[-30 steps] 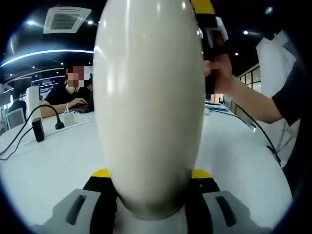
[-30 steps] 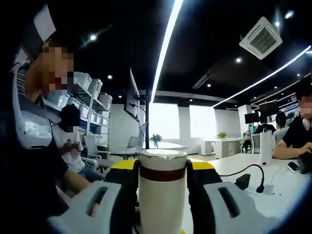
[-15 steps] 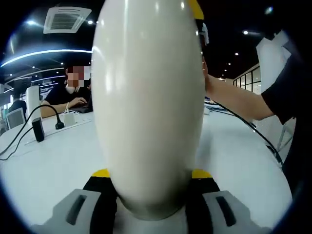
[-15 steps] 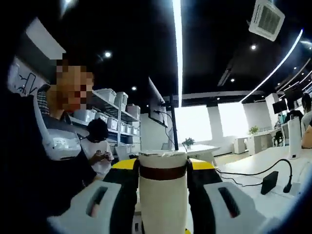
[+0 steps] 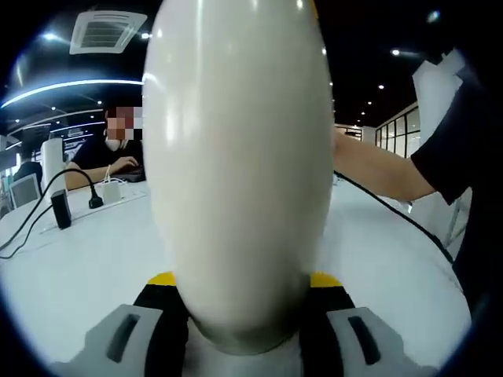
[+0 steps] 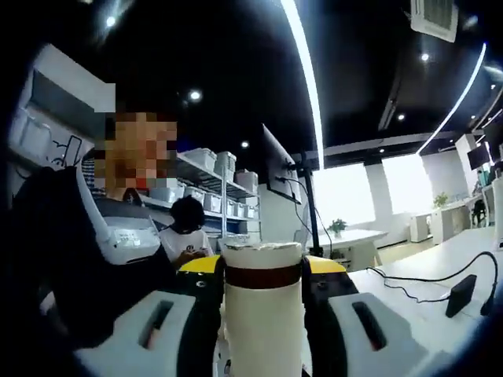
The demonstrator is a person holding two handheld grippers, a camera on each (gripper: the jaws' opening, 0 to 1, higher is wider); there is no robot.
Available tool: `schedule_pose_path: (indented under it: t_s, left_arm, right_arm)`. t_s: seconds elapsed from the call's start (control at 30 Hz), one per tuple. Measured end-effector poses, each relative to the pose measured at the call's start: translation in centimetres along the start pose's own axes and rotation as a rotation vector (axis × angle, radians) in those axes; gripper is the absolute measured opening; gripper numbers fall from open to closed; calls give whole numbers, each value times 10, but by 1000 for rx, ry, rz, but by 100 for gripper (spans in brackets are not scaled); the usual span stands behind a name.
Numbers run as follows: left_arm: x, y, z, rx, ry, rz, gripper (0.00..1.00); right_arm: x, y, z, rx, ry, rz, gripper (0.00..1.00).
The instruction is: Grasp the water cup twist off the cup lid place the cup lid on the table
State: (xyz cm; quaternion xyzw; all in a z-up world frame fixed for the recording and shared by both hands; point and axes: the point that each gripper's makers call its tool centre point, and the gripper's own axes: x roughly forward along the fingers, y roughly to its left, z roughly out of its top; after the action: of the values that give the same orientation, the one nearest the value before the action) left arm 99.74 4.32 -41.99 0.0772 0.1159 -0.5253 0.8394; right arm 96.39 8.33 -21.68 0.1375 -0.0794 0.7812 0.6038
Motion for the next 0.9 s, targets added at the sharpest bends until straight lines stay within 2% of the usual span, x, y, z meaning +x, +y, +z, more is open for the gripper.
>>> schedule_pose_path:
  t_s: [0.13, 0.3, 0.4, 0.47, 0.5, 0.53, 0.6, 0.67, 0.8, 0.9]
  left_arm:
    - [-1, -9, 1, -1, 1, 1, 56]
    - [-1, -17, 4, 5, -1, -2, 56]
    - [-1, -18, 4, 5, -1, -1, 56]
    - [-2, -19, 5, 4, 0, -1, 56]
    - [-2, -20, 5, 5, -1, 0, 56]
    - [-3, -21, 5, 5, -1, 0, 56]
    - [-3, -21, 5, 5, 0, 0, 56]
    - [-3, -21, 5, 4, 0, 0, 56]
    - [-4, -20, 5, 3, 0, 3, 56]
    - [-4, -20, 5, 2, 1, 6, 56]
  right_arm:
    - [-2, -5, 1, 36, -4, -66, 44]
    - [-4, -3, 1, -30, 16, -190, 52]
    - [-7, 1, -2, -114, 62, -297, 54]
    - [-10, 3, 0, -156, 74, -375, 58]
    - [-10, 6, 2, -169, 61, -391, 59]
    - [-13, 8, 4, -192, 60, -432, 61]
    - [-24, 5, 1, -232, 115, -544, 61]
    - [-32, 6, 3, -272, 130, -626, 61]
    - [-43, 24, 16, -298, 46, -745, 61]
    - [-59, 33, 26, -361, 11, -919, 60]
